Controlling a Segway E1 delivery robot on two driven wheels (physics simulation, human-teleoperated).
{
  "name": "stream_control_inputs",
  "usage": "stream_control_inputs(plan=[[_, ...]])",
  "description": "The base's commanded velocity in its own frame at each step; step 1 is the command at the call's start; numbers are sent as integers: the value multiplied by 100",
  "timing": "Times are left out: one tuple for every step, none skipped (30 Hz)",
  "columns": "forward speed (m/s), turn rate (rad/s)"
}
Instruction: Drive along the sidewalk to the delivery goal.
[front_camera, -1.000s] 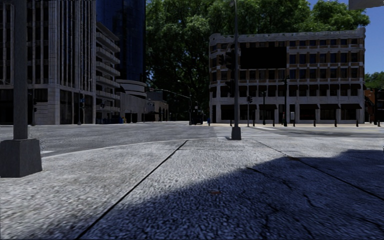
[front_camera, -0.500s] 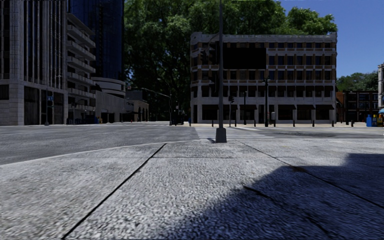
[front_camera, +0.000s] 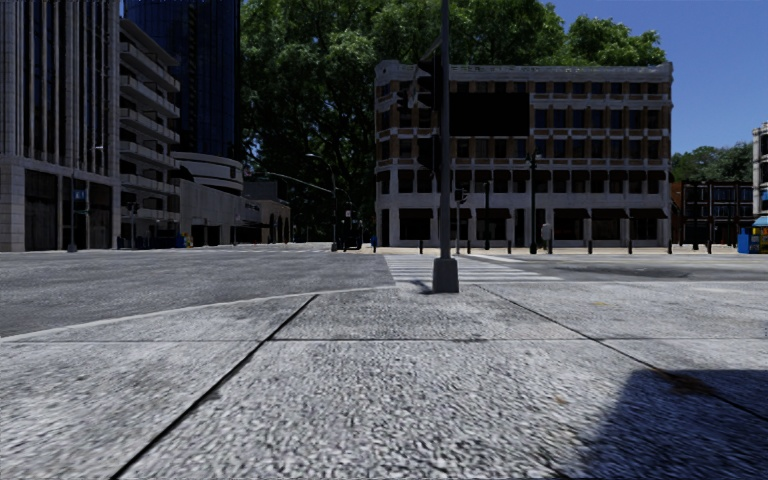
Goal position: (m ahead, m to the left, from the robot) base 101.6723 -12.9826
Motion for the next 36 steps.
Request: stream_control_inputs(plan=[[200, -1], [200, -16], [200, -29], [200, -29], [200, -35], [200, -37], [200, -38], [200, -38], [200, -38], [200, -38], [200, -38], [200, -41], [200, -41], [200, -50], [200, -54], [200, -54], [200, -55], [200, -55], [200, -55], [200, -60], [200, -61], [200, -61], [200, -61], [200, -61], [200, -61], [200, -61], [200, -61], [200, -61], [200, -61], [200, -61], [200, -61], [200, -61], [200, -61], [200, -61], [200, -60], [200, -60]])
